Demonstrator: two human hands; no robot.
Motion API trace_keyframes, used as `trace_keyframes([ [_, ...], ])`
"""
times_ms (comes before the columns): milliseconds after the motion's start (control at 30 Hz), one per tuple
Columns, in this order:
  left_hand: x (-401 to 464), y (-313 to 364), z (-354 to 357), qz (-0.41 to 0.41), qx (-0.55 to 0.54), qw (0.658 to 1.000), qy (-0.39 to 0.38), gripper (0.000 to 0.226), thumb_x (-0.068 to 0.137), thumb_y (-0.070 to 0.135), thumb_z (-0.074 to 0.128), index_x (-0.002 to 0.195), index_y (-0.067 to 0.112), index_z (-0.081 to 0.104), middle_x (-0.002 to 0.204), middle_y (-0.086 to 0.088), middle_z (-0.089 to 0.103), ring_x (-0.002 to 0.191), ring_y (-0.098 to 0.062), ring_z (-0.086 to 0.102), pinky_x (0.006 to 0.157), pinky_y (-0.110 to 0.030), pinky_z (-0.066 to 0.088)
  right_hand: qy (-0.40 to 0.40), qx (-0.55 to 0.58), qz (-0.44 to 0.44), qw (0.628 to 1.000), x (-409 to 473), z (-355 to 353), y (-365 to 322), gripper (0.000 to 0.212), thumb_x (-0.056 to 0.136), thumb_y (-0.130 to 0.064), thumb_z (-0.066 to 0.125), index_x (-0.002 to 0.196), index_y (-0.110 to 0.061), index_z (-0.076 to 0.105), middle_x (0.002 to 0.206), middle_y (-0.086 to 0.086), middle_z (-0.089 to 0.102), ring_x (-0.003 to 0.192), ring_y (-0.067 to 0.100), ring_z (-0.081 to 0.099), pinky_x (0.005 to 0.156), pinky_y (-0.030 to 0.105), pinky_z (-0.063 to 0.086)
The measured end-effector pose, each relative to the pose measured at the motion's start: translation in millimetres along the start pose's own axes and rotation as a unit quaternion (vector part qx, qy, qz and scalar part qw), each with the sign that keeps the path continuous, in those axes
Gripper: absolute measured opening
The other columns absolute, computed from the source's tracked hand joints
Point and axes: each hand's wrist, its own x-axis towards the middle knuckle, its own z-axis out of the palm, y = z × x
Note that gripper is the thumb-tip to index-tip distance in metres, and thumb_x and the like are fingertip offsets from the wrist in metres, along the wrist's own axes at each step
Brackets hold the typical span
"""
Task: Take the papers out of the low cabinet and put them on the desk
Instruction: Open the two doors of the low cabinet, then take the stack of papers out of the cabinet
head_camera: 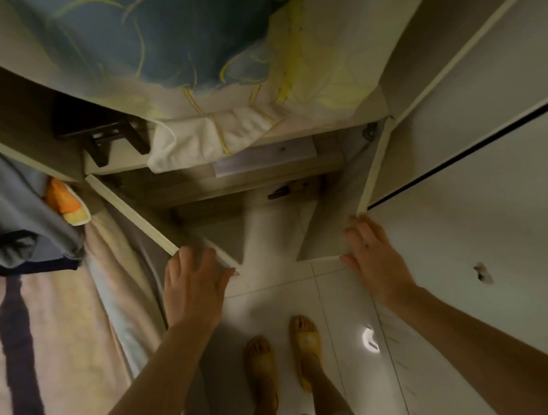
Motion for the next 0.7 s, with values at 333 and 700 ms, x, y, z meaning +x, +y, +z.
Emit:
trace_keyframes([
  [333, -27, -22, 8, -0.058, 0.082, 0.995, -0.022, 0.046, 0.085, 0.044, 0.048, 0.124, 0.019, 0.045, 0.12, -0.018, 0.049, 0.114, -0.036, 0.047, 0.101, -0.048, 0.041, -0.035, -0.025, 0.101, 0.994, -43, 8, 55, 0.049, 0.089, -0.005, 0.056, 0.135, -0.004, 0.039, 0.157, 0.011, 0.019, 0.144, 0.034, 0.018, 0.097, 0.044, 0.052],
  [700, 1, -8, 15, -0.038, 0.119, 0.992, -0.005, 0.055, 0.086, 0.045, 0.049, 0.133, 0.018, 0.044, 0.125, -0.024, 0.052, 0.117, -0.042, 0.049, 0.111, -0.053, 0.029, -0.013, -0.057, 0.084, 0.995, -7, 15, 31, 0.06, 0.081, -0.019, 0.068, 0.135, -0.012, 0.044, 0.147, 0.016, 0.042, 0.136, 0.039, 0.037, 0.107, 0.061, 0.029],
])
